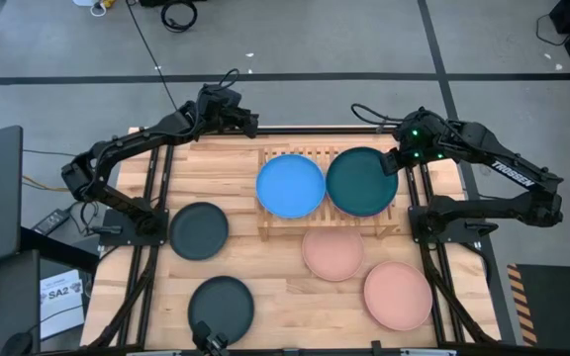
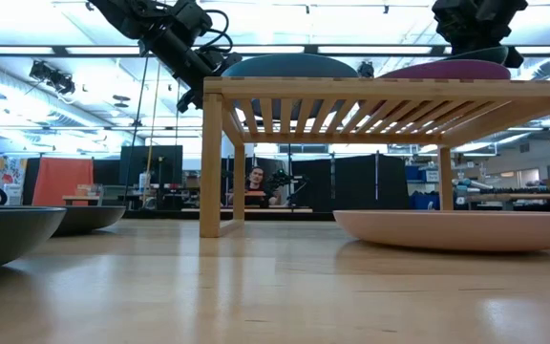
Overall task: Place and stack plates onto a shelf
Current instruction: Stack the green plate on top of the purple plate on the shelf, then stack the top black plate on top of the green plate on the shelf
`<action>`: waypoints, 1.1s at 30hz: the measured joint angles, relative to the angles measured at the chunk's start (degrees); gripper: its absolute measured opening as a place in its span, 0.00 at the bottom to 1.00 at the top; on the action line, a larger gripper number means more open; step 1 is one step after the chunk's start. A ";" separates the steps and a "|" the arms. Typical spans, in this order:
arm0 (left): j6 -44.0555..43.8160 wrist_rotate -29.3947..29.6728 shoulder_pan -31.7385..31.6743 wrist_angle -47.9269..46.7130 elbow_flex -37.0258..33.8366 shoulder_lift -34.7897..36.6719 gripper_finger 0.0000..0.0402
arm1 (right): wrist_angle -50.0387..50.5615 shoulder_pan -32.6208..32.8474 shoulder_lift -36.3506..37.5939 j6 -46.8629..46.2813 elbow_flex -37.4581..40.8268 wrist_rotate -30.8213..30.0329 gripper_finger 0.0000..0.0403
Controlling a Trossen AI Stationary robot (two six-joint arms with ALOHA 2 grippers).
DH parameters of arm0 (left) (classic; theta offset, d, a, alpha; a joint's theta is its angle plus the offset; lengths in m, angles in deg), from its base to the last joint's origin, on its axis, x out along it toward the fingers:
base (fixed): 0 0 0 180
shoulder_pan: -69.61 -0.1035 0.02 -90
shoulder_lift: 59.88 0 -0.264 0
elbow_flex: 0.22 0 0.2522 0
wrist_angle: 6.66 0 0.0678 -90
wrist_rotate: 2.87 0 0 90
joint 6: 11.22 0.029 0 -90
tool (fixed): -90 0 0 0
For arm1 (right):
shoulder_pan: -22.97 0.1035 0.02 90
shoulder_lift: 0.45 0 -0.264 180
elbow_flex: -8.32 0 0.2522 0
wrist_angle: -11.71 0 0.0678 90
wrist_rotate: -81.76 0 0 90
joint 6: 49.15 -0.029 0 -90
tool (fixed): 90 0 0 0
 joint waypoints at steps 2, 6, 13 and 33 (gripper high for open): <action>0.00 -0.01 0.01 0.00 0.00 0.00 0.42 | 0.01 0.00 0.00 0.00 0.00 0.00 0.12; 0.00 0.00 0.00 0.00 0.00 0.00 0.42 | 0.00 0.00 0.00 0.00 0.00 0.02 0.16; 0.00 0.00 0.00 0.01 0.00 0.00 0.42 | 0.01 0.00 0.00 0.00 0.00 0.02 0.25; -0.02 -0.01 0.00 -0.11 0.02 0.02 0.42 | 0.00 0.00 0.00 0.02 0.00 0.00 0.40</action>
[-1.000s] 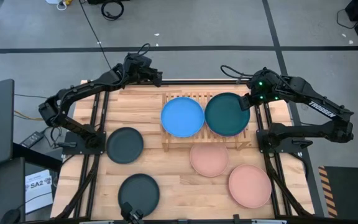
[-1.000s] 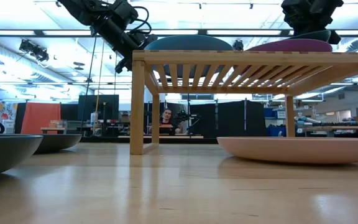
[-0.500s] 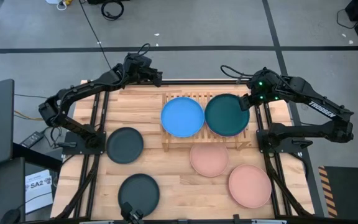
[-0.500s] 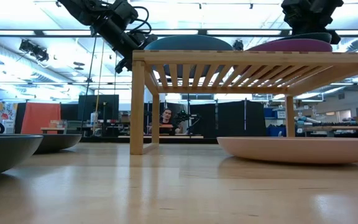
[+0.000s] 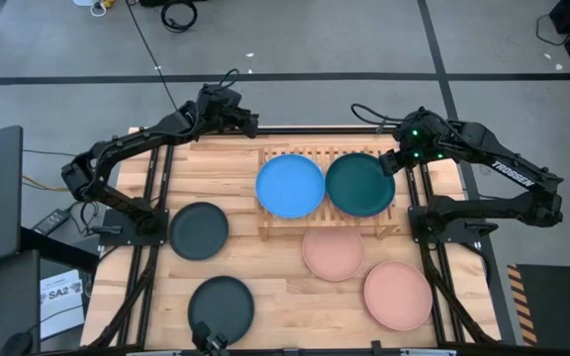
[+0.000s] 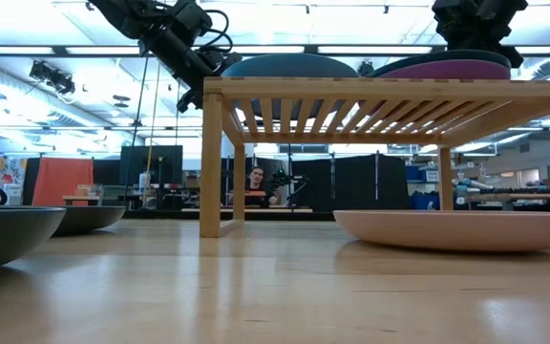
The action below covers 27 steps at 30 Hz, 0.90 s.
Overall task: Place and stack plates onto a shelf
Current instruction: Stack the top black plate on top of the green plate on the shelf
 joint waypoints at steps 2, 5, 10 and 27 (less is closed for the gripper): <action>0.02 0.00 0.01 -0.67 0.05 0.00 0.42 | 0.02 0.00 0.00 0.00 0.00 0.02 0.40; 2.43 0.01 -0.01 -2.57 0.07 0.00 0.42 | 0.25 0.00 0.00 0.67 0.00 0.01 0.40; 9.64 -0.16 0.30 -8.08 0.07 0.42 0.42 | 2.13 0.04 0.03 0.59 0.00 0.05 0.40; 22.36 -0.22 11.98 -37.95 0.04 9.78 0.42 | 2.40 14.67 2.91 -7.41 0.00 -4.58 0.40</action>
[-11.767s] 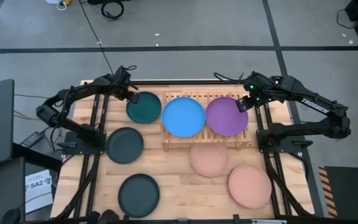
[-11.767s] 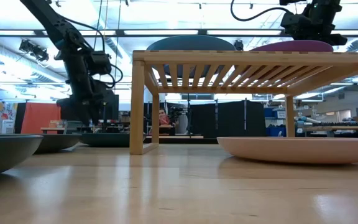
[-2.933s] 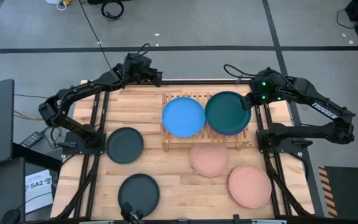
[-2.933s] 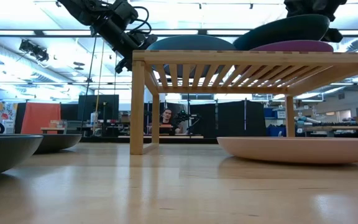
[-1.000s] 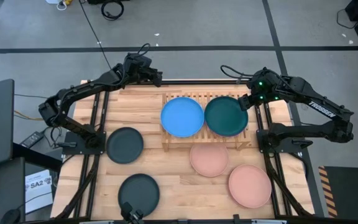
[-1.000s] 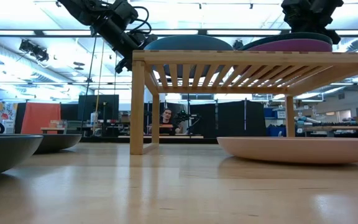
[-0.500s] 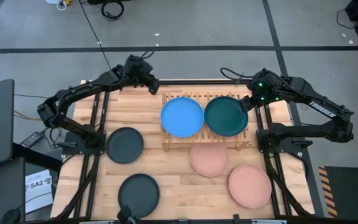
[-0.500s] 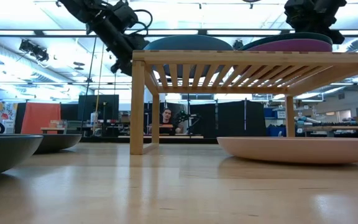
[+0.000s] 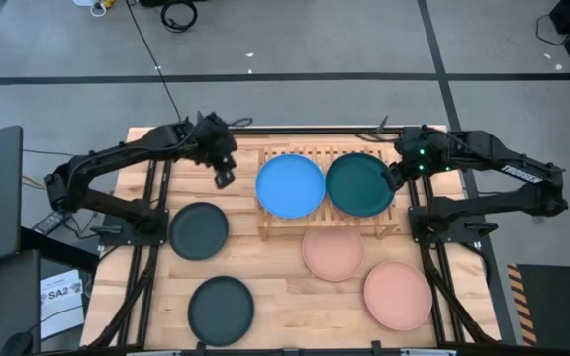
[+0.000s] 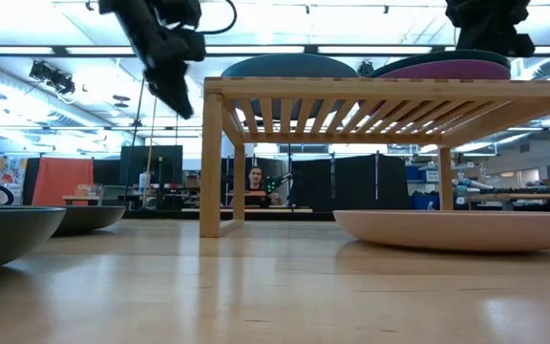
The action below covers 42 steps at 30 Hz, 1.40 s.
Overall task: Place and stack plates onto a shelf
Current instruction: Stack the top black plate on top of the green plate on the shelf
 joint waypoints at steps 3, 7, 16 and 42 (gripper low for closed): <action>-0.36 0.00 3.56 -5.70 0.01 1.08 0.42 | -0.04 4.58 -0.09 -2.33 0.00 -2.74 0.40; -5.54 -0.11 8.76 -12.86 0.00 1.60 0.42 | -0.33 11.05 -0.39 -6.28 0.00 -5.94 0.40; -20.05 -0.12 24.51 -20.25 -0.04 1.50 0.42 | -0.81 25.26 -2.58 -14.07 0.00 -12.04 0.40; -59.17 4.04 60.36 -5.61 -18.46 1.32 0.42 | -9.91 51.03 -15.38 -27.90 0.00 -13.62 0.40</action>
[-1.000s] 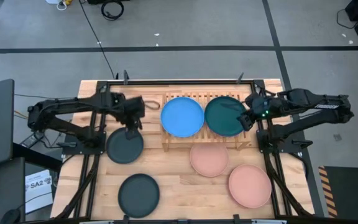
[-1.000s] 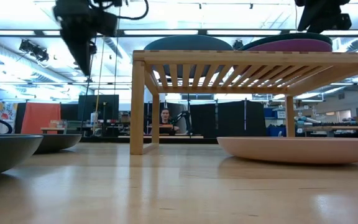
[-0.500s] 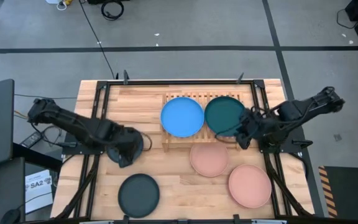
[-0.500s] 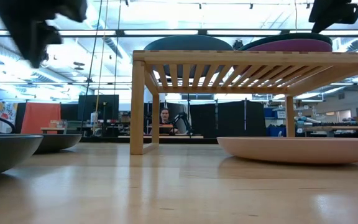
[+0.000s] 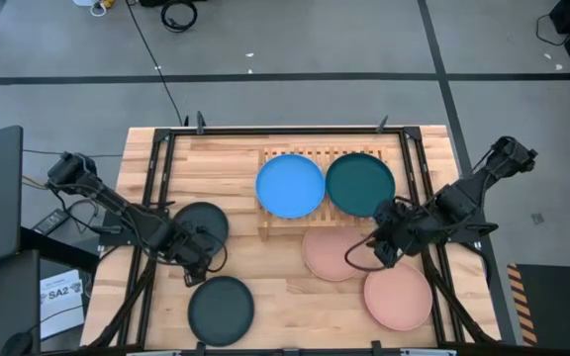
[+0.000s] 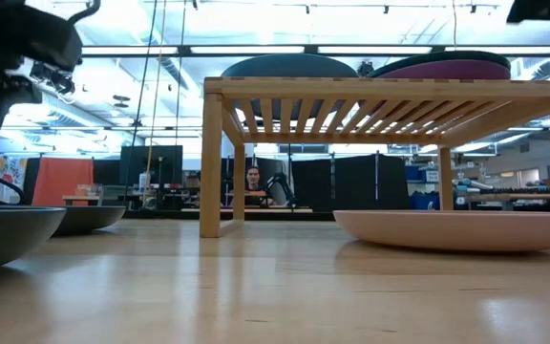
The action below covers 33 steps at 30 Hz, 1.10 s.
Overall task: Place and stack plates onto a shelf
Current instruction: Stack the top black plate on top of the green plate on the shelf
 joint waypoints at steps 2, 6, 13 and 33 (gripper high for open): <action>-0.15 0.91 0.27 1.96 -1.66 0.00 0.42 | -2.73 1.43 -0.95 0.23 0.00 -0.77 0.40; 0.00 2.32 0.21 6.06 -4.72 0.00 0.42 | -7.08 3.73 -3.45 0.66 0.00 -2.05 0.40; 0.19 3.52 0.21 7.71 -7.67 0.00 0.42 | -12.18 5.67 -8.39 0.81 0.00 -2.78 0.40; 1.98 4.72 0.23 14.65 -12.18 0.00 0.42 | -19.37 5.89 -15.66 1.29 0.01 -2.89 0.40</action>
